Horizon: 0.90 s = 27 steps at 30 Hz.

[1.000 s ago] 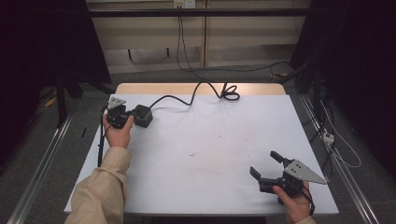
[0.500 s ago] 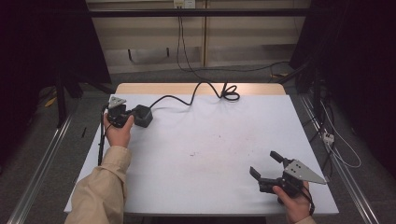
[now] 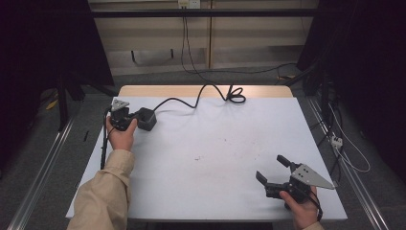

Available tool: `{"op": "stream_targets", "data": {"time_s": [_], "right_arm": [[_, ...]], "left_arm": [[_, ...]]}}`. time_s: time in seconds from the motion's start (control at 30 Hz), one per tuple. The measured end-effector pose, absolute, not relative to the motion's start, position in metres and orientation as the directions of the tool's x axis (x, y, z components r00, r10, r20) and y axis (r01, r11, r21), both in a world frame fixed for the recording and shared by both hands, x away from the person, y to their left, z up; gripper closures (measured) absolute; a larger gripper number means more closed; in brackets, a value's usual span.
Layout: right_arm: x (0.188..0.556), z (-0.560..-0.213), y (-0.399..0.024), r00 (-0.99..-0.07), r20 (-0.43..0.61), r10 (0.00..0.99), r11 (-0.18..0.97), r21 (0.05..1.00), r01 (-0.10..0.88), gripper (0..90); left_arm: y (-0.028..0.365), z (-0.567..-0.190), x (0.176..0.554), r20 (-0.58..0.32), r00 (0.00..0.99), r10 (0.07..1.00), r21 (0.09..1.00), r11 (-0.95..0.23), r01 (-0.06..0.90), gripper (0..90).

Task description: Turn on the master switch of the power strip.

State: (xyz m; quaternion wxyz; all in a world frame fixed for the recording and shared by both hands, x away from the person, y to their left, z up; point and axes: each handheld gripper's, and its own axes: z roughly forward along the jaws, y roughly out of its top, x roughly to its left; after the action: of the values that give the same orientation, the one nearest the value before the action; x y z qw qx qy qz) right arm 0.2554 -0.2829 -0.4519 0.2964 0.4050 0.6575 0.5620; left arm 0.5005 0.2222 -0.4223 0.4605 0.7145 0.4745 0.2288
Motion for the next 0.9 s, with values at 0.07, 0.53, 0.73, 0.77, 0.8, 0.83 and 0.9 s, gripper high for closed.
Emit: {"op": "stream_targets", "data": {"time_s": [0.07,0.53,0.73,0.77,0.8,0.83,0.9], "right_arm": [[0.2554,-0.452,-0.283,-0.496,0.065,0.866,0.041,0.979,0.2,2.5],[0.2558,-0.4521,-0.2833,-0.497,0.066,0.865,0.04,0.979,0.199,2.6],[0.2558,-0.4522,-0.2832,-0.498,0.066,0.864,0.04,0.979,0.2,2.6],[0.2557,-0.4522,-0.2832,-0.498,0.066,0.865,0.041,0.979,0.199,2.6],[0.2557,-0.4521,-0.2832,-0.498,0.066,0.865,0.04,0.979,0.2,2.6],[0.2556,-0.4521,-0.2832,-0.498,0.067,0.864,0.04,0.979,0.2,2.6],[0.2555,-0.4521,-0.2832,-0.498,0.066,0.865,0.04,0.979,0.2,2.6]], "left_arm": [[0.2224,-0.4232,0.5012,-0.107,0.44,0.891,0.875,-0.126,0.467,90.0],[0.2242,-0.4265,0.504,-0.1,0.424,0.9,0.875,-0.124,0.469,90.0],[0.2242,-0.4274,0.5047,-0.105,0.426,0.898,0.875,-0.12,0.468,90.0],[0.2242,-0.4275,0.5047,-0.107,0.426,0.898,0.875,-0.119,0.47,90.0],[0.2242,-0.4277,0.5048,-0.107,0.426,0.898,0.875,-0.118,0.47,90.0],[0.2246,-0.4276,0.5049,-0.105,0.427,0.898,0.873,-0.123,0.472,90.0],[0.2239,-0.4277,0.5051,-0.097,0.428,0.899,0.872,-0.13,0.471,90.0]]}}
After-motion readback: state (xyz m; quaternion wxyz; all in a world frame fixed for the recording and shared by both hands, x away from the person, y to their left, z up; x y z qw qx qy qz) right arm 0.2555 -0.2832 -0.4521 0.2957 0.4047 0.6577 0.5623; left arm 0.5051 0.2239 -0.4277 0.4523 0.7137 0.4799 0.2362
